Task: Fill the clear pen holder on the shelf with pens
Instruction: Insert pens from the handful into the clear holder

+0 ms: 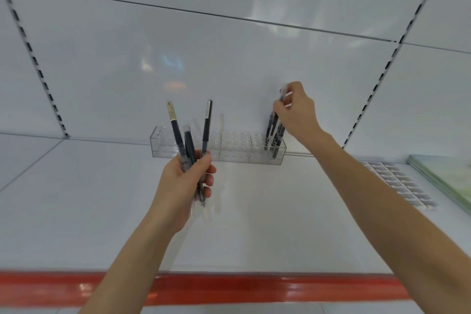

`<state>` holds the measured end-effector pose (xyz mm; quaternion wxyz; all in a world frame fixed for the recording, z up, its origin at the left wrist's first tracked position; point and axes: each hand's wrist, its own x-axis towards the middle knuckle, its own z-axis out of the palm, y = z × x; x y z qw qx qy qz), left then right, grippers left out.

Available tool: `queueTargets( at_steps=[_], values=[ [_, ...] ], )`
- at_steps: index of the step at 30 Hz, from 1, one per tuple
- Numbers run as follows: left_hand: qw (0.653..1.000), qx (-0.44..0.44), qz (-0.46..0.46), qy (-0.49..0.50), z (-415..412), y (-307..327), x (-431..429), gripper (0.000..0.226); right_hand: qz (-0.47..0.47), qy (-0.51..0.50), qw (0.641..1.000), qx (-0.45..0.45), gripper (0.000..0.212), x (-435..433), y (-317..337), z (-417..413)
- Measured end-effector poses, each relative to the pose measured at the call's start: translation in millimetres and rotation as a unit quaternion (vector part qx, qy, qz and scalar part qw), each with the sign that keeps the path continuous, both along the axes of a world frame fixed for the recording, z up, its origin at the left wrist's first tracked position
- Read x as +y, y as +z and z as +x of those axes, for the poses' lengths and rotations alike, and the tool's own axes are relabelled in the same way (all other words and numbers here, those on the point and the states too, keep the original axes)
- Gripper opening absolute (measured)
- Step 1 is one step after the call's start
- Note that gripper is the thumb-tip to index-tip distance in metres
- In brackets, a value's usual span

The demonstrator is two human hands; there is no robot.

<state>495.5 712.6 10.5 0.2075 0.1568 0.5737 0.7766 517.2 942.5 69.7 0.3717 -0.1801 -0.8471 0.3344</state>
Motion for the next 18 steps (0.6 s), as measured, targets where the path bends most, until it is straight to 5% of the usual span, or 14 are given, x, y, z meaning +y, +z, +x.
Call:
queueTargets(
  at_steps=[18],
  values=[
    [1.0,0.008,-0.003,-0.002,0.2,-0.6,3.5,0.011,0.099,-0.036,0.977,-0.184,0.017,11.5,9.6,-18.7]
  ],
)
